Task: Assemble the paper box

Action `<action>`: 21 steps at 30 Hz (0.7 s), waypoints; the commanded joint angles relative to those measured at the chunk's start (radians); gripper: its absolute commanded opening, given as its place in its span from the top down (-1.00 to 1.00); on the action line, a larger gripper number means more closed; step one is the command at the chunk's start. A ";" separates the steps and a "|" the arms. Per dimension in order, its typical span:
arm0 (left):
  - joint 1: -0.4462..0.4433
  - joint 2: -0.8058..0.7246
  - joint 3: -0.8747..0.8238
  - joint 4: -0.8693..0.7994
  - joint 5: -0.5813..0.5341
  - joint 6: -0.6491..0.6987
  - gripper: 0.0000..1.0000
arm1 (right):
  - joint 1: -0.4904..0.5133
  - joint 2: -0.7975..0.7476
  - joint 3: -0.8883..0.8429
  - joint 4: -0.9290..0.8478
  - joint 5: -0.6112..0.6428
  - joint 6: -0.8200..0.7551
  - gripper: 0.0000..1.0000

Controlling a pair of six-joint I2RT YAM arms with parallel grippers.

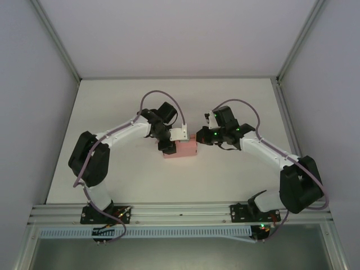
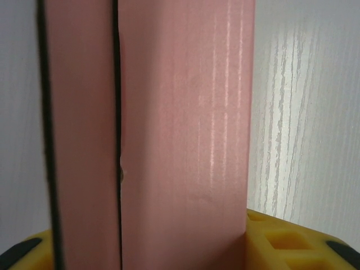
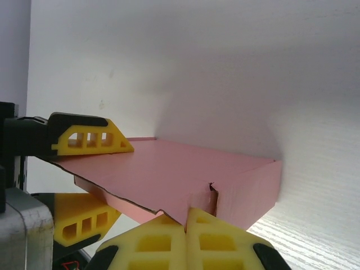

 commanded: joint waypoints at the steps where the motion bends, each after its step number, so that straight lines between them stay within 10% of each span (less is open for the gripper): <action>1: -0.012 0.013 0.007 0.027 -0.010 -0.014 0.08 | 0.024 -0.039 -0.018 -0.011 0.055 -0.070 0.98; 12: -0.012 0.002 0.022 0.046 -0.009 -0.049 -0.03 | 0.089 -0.078 -0.227 0.199 0.304 -0.162 0.91; 21: -0.012 -0.089 0.016 0.087 -0.073 -0.172 -0.57 | 0.192 -0.048 -0.150 0.051 0.550 -0.172 0.95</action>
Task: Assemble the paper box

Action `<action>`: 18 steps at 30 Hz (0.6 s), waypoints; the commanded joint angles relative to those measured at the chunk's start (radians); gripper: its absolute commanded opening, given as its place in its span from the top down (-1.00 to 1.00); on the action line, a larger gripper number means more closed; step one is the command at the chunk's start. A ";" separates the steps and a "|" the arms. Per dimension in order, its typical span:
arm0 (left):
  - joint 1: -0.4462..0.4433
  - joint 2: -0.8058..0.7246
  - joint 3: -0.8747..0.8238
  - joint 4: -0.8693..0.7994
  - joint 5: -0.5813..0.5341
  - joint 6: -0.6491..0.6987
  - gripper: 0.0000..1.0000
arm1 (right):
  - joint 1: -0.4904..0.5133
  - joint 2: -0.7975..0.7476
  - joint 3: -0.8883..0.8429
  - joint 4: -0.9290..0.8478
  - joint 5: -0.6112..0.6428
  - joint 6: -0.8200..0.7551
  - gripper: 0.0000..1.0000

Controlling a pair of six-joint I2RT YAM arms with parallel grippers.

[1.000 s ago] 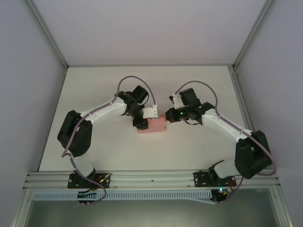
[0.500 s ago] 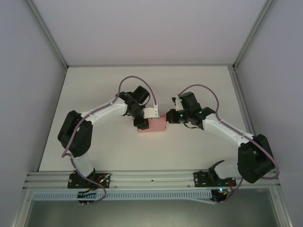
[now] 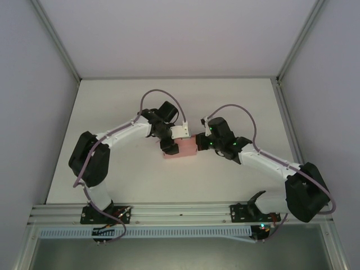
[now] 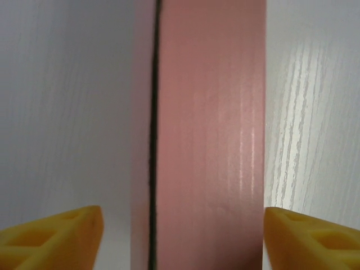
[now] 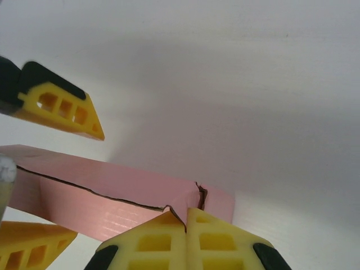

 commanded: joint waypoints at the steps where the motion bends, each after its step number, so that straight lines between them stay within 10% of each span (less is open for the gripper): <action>1: -0.005 -0.099 -0.003 0.044 -0.058 -0.112 -0.61 | 0.041 0.035 0.004 -0.164 0.165 -0.018 0.95; 7: -0.005 -0.243 -0.118 0.094 -0.225 -0.373 -0.63 | 0.054 0.049 0.022 -0.181 0.165 0.000 0.95; 18: -0.012 -0.348 -0.211 0.076 -0.267 -0.582 0.09 | 0.063 0.064 0.055 -0.215 0.151 0.006 0.94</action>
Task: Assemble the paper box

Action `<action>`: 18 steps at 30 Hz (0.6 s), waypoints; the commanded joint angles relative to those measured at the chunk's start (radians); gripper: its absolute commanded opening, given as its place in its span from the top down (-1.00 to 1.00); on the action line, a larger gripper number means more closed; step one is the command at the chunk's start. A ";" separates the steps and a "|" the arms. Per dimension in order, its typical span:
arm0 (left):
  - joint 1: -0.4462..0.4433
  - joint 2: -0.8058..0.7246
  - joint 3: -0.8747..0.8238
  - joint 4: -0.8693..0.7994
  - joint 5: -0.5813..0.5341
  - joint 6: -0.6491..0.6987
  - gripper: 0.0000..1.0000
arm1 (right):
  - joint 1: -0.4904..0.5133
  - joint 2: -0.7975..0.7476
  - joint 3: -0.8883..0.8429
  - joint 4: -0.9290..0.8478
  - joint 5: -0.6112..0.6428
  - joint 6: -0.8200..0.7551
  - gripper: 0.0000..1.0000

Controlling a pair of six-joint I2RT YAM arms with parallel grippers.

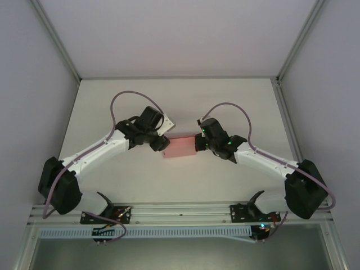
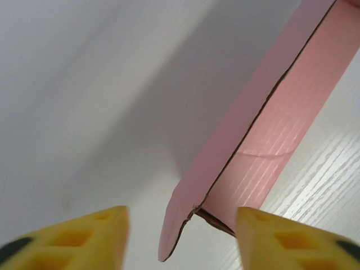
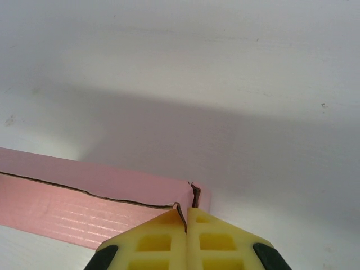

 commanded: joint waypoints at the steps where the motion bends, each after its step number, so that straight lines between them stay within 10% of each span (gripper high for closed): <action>1: -0.008 -0.002 0.016 -0.014 -0.019 -0.070 0.20 | 0.009 0.040 0.004 -0.133 0.027 0.009 0.94; 18: -0.030 0.031 0.012 -0.019 0.003 -0.146 0.88 | 0.049 0.042 0.042 -0.184 0.081 0.013 0.93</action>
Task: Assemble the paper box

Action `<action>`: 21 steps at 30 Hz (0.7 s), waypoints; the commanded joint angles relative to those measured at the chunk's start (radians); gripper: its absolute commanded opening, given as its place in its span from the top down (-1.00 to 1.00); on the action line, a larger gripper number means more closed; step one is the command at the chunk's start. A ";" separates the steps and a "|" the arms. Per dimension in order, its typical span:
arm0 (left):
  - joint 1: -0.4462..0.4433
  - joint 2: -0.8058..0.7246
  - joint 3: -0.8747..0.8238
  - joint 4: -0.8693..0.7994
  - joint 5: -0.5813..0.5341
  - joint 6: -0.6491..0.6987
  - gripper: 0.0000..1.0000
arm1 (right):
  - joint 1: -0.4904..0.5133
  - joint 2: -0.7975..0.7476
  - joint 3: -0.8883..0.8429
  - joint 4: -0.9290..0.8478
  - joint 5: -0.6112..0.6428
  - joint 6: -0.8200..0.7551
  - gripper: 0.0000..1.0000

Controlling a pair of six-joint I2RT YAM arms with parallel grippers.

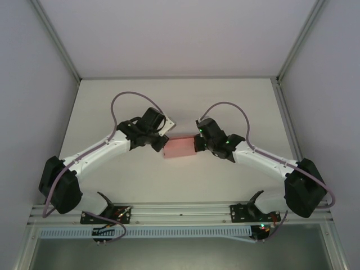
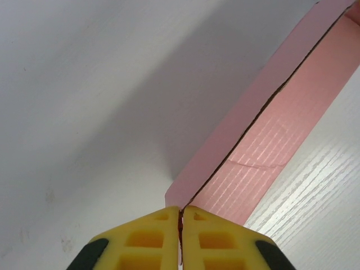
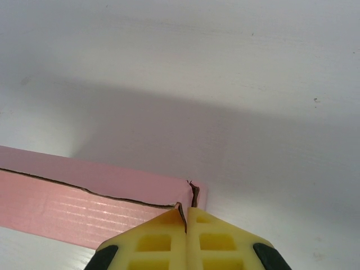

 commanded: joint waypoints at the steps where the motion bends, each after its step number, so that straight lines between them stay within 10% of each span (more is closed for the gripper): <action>1: -0.008 0.025 0.014 -0.023 0.004 -0.059 0.88 | 0.019 0.029 0.006 -0.120 0.033 0.010 0.93; 21: 0.091 0.059 0.037 -0.019 0.208 -0.605 1.00 | 0.113 0.050 0.032 -0.167 0.149 0.201 0.99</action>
